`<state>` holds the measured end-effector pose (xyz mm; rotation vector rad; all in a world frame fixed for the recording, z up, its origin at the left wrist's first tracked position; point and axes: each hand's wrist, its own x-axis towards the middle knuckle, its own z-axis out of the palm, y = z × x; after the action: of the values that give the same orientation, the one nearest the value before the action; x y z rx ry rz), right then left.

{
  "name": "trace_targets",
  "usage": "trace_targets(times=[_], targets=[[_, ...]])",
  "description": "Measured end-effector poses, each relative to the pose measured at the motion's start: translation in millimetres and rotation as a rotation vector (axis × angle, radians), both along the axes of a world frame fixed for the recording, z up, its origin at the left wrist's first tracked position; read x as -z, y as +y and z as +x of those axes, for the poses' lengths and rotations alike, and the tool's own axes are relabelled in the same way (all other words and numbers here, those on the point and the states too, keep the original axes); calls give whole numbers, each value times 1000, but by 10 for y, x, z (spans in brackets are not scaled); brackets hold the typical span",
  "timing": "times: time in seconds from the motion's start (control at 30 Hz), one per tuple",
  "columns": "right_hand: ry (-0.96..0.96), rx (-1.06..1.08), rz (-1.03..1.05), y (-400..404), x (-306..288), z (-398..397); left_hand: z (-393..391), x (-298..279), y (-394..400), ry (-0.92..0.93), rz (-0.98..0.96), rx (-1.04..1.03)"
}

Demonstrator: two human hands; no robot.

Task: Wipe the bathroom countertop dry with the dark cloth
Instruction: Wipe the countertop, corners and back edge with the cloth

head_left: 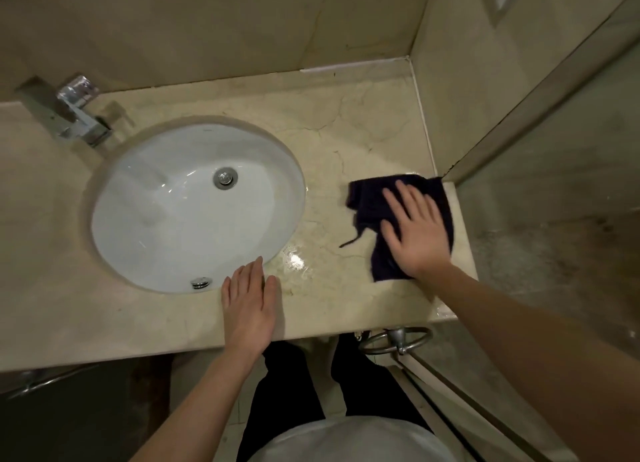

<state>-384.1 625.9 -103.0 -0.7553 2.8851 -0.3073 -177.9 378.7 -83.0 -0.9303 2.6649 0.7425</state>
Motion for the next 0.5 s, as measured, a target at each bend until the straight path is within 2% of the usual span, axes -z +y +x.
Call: trace_targets(times=[0.13, 0.2, 0.33, 0.5], targets=[[4, 261, 5, 29, -34, 419, -3, -24, 23, 0, 19, -18], [-1, 324, 11, -93, -42, 722, -13, -41, 50, 13, 24, -48], [-11, 209, 36, -297, -11, 1129, -154, -109, 138, 66, 61, -136], [-61, 80, 50, -248, -42, 982, -677, -171, 283, 245, 222, -196]])
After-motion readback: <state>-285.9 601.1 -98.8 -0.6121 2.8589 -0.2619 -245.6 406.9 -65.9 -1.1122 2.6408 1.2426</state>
